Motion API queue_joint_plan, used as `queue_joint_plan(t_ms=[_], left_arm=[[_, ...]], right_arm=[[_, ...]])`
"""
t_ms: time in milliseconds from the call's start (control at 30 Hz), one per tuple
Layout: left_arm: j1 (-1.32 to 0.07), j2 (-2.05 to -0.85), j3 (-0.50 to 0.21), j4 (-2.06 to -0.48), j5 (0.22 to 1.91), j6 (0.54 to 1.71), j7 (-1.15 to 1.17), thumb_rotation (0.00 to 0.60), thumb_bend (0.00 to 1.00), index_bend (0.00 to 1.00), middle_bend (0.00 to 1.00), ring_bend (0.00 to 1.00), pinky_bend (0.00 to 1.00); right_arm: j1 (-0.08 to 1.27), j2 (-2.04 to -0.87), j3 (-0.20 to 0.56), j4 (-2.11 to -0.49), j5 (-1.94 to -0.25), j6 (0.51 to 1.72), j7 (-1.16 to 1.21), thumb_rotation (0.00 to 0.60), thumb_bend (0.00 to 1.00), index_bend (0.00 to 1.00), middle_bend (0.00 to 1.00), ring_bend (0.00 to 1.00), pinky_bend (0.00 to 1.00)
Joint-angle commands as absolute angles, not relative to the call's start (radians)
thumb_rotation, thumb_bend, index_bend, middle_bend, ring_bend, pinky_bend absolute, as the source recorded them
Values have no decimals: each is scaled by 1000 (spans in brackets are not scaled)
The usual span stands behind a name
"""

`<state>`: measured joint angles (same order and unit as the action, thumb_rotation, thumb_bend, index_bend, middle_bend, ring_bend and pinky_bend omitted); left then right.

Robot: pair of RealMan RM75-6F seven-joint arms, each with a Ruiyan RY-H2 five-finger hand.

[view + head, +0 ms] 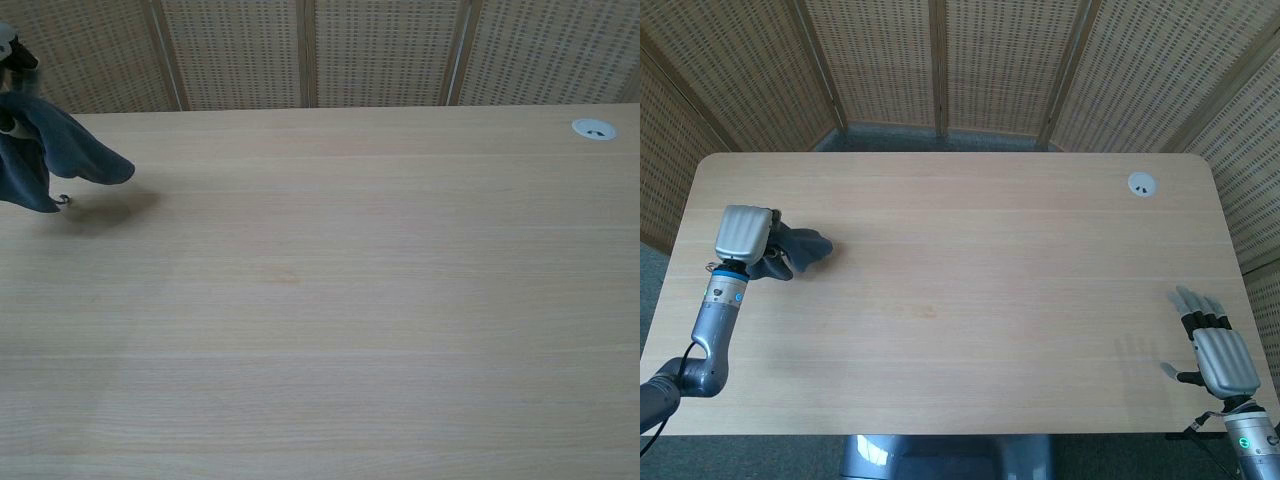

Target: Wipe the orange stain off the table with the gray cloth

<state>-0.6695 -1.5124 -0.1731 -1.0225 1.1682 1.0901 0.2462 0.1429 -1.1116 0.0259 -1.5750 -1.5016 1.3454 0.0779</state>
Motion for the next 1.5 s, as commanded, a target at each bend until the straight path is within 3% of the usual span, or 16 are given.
queue_joint_plan(t_ms=[33,133,200,267,333,600,833,900,1000,1033,1100,1167,1333,1400,1500], left_arm=[[-679,-1528,-184,-1015,1175,1079,230,600,199,555,523,535,806],[-683,-1525,-188,-1030,1177,1063,217,600,170,389,268,316,639],[-682,-1510,-195,-1061,1168,1043,200,600,145,224,78,124,472],[-681,-1491,-199,-1088,1162,1033,206,600,124,73,1,13,346],[-677,-1468,-201,-1121,1160,1033,218,600,104,7,0,0,290],[-624,-1350,-195,-1296,1180,1075,190,600,1,0,0,0,93],[-615,-1319,-198,-1331,1228,1095,126,600,0,0,0,0,35],[-642,-1291,-194,-1362,1183,994,149,538,0,0,0,0,10],[-726,-1187,-180,-1452,963,726,270,427,0,19,0,0,0],[-766,-1157,-166,-1469,871,661,333,438,0,25,0,0,0],[-858,-1121,-117,-1500,681,595,459,534,0,15,0,0,0],[-935,-1103,-65,-1523,533,573,533,594,0,4,0,0,0],[-1101,-1087,68,-1583,263,633,690,600,0,0,0,0,0],[-1121,-1087,77,-1599,233,675,694,600,0,0,0,0,0],[-1069,-1097,42,-1606,351,775,622,600,0,0,0,0,0]], right_arm=[[143,-1112,26,-1574,-1500,1344,78,600,0,0,0,0,0],[144,-1112,26,-1574,-1498,1343,79,600,0,0,0,0,0],[144,-1111,27,-1574,-1496,1344,80,600,0,0,0,0,0],[144,-1110,28,-1575,-1495,1343,80,600,0,0,0,0,0],[144,-1110,27,-1574,-1495,1343,81,600,0,0,0,0,0],[142,-1106,27,-1579,-1498,1349,82,600,0,0,0,0,0],[143,-1109,25,-1581,-1501,1349,71,600,0,0,0,0,0],[144,-1111,23,-1583,-1503,1347,63,600,0,0,0,0,0],[146,-1115,22,-1586,-1506,1345,51,600,0,0,0,0,0],[146,-1116,21,-1586,-1507,1346,48,600,0,0,0,0,0],[145,-1117,20,-1587,-1506,1345,44,600,0,0,0,0,0],[145,-1118,21,-1585,-1502,1344,42,600,0,0,0,0,0],[147,-1120,24,-1581,-1491,1336,40,600,0,0,0,0,0],[148,-1121,25,-1581,-1491,1335,40,600,0,0,0,0,0],[148,-1121,25,-1581,-1492,1337,40,600,0,0,0,0,0]])
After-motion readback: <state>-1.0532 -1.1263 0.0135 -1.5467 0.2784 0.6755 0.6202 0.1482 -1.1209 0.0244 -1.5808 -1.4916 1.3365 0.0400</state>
